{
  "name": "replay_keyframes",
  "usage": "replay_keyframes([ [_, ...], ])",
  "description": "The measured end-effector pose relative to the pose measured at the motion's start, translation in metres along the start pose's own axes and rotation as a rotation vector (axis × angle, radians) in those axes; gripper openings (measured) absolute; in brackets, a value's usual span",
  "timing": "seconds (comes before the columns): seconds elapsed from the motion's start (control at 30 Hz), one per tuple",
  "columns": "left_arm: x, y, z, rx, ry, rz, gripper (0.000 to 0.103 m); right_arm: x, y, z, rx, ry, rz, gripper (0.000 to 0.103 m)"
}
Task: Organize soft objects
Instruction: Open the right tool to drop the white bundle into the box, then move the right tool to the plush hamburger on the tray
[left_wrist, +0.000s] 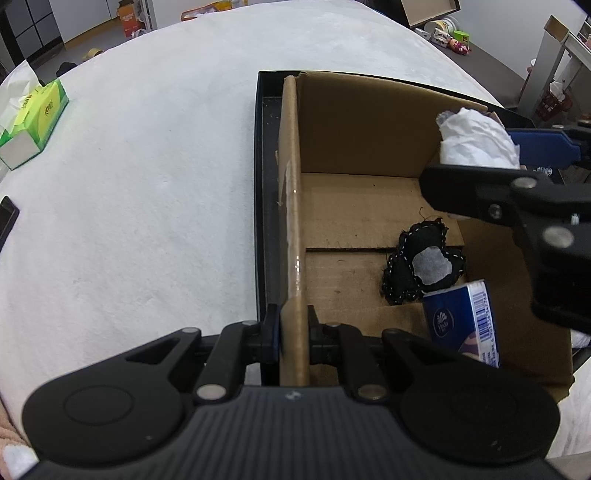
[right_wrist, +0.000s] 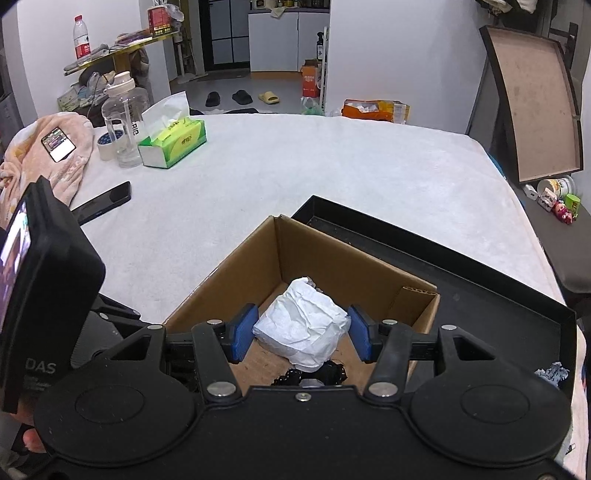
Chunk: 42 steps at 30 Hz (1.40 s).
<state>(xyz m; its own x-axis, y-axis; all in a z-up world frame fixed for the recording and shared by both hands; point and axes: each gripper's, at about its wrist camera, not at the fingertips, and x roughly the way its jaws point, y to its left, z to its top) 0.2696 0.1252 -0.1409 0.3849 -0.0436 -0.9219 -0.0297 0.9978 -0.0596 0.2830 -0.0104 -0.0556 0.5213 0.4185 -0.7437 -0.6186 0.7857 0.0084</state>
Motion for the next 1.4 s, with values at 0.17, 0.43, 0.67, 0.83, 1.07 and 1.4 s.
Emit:
replay_keyframes([
  [0.17, 0.001, 0.001, 0.000, -0.003, 0.001, -0.005, 0.011, 0.003, 0.000, -0.001, 0.002, 0.006, 0.001, 0.052],
  [0.43, 0.001, 0.001, 0.001, 0.001, 0.003, -0.007, 0.011, 0.005, -0.002, 0.000, 0.041, -0.011, -0.014, 0.075],
  [0.67, 0.000, 0.001, 0.001, 0.000, 0.004, -0.007, 0.011, 0.000, -0.010, 0.000, 0.058, -0.024, -0.036, 0.075],
  [0.83, 0.000, 0.000, 0.001, 0.002, 0.004, -0.006, 0.011, -0.003, -0.024, -0.004, 0.078, -0.025, -0.067, 0.075],
  [1.07, 0.001, 0.000, 0.000, 0.002, 0.002, -0.004, 0.011, -0.008, -0.051, -0.015, 0.132, -0.028, -0.123, 0.075],
  [1.4, 0.000, 0.000, 0.000, 0.008, 0.000, -0.004, 0.011, -0.007, -0.082, -0.032, 0.201, -0.016, -0.187, 0.076],
])
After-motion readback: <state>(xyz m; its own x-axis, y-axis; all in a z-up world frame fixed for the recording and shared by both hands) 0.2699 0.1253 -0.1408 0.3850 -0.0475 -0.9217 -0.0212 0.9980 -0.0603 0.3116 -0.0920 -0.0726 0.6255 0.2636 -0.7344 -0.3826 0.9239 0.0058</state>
